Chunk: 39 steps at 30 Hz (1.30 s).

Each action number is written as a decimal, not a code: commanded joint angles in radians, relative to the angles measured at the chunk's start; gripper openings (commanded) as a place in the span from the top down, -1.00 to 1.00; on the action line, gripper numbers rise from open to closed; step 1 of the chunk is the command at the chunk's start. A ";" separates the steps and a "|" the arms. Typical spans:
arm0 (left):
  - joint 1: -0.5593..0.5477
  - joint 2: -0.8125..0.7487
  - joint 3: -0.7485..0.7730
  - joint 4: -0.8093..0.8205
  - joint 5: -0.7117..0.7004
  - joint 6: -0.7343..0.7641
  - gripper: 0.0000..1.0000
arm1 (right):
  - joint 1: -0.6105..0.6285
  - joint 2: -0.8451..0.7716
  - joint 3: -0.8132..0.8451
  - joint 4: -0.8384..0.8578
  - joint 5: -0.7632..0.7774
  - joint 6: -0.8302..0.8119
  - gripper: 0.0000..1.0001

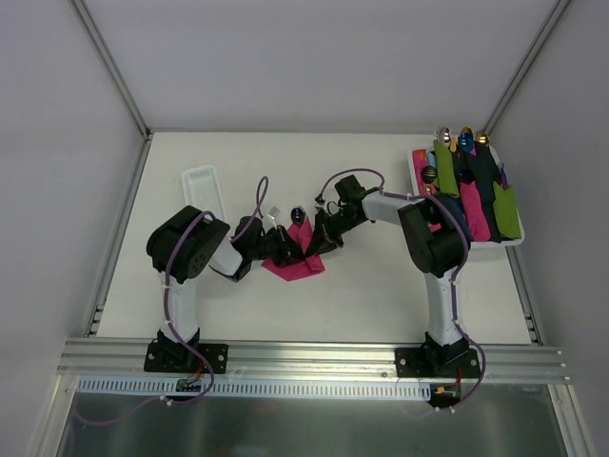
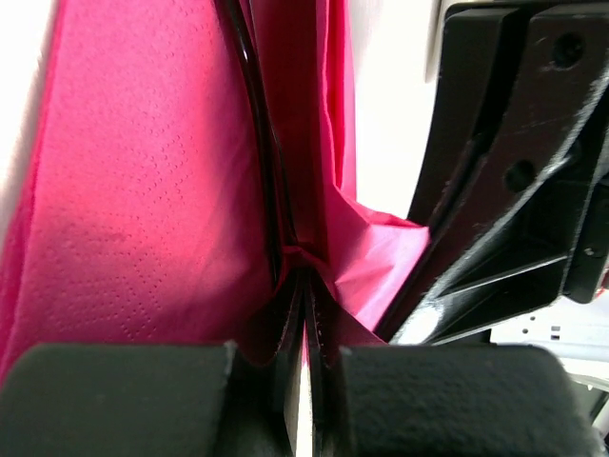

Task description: Place the utensils on the paper napkin and roll it up

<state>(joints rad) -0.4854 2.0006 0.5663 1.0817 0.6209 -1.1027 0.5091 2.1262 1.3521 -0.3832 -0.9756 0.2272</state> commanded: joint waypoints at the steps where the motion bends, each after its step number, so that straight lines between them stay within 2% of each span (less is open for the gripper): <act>1: -0.009 -0.009 -0.014 -0.112 -0.062 0.070 1.00 | 0.005 0.009 -0.004 0.017 -0.011 0.021 1.00; 6: -0.009 -0.023 -0.016 -0.117 -0.062 0.073 1.00 | 0.005 0.034 -0.002 0.018 0.002 0.017 1.00; 13: -0.009 -0.121 -0.019 -0.160 -0.064 0.089 1.00 | 0.000 0.041 -0.007 0.017 -0.003 0.008 1.00; 23: -0.009 -0.235 -0.011 -0.212 -0.069 0.104 0.75 | -0.026 0.034 -0.013 0.015 0.002 0.000 1.00; 29: -0.009 -0.278 -0.029 -0.218 -0.059 0.109 0.75 | -0.029 0.034 -0.015 0.017 0.006 -0.006 1.00; 39: -0.009 -0.362 -0.137 -0.256 -0.070 0.132 0.88 | -0.032 0.037 -0.010 0.017 0.003 -0.003 1.00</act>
<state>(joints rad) -0.4854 1.6779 0.4599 0.8310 0.5457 -1.0027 0.4812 2.1670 1.3399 -0.3698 -0.9733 0.2317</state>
